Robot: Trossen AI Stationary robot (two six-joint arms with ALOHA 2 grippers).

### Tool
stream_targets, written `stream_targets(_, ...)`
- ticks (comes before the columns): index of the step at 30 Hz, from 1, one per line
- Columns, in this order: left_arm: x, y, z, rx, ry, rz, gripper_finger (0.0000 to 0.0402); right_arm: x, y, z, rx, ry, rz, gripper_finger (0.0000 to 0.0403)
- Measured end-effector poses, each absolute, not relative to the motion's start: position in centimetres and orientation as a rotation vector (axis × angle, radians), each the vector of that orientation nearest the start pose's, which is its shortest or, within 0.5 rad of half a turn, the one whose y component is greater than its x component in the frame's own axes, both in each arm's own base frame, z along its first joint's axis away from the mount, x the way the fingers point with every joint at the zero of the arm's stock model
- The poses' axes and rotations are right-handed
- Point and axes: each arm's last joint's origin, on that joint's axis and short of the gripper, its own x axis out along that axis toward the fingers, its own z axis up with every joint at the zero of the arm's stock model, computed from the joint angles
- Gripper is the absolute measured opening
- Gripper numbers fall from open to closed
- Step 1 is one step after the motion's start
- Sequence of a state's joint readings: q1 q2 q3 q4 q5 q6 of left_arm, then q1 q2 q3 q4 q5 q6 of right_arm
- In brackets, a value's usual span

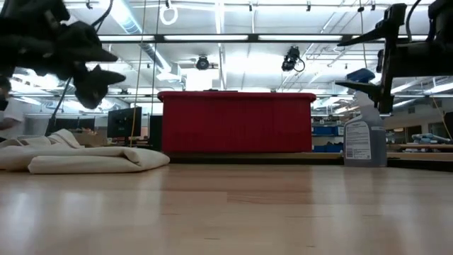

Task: Sort clothes
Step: Return to Home Position

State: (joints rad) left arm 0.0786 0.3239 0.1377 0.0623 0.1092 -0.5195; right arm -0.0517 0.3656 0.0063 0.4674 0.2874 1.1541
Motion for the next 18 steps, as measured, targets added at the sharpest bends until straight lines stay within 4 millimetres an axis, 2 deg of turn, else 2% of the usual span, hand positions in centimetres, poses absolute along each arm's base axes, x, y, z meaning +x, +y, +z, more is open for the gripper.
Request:
stream_targets(4,11.7,0.4,17.5,-0.529,0.184,-0.046,0.0189,11.9,-1.4,17.7,1.171,-0.276,-0.240,0.0347)
stream_targets(10,11.7,0.4,17.4,-0.489,0.187,-0.049,0.0189,11.9,-1.4,17.7,1.175,-0.263,-0.216,0.0347)
stream_targets(18,11.6,0.8,16.9,-0.476,0.227,0.015,0.0189,12.0,-0.6,17.7,1.172,-0.113,0.011,0.0347)
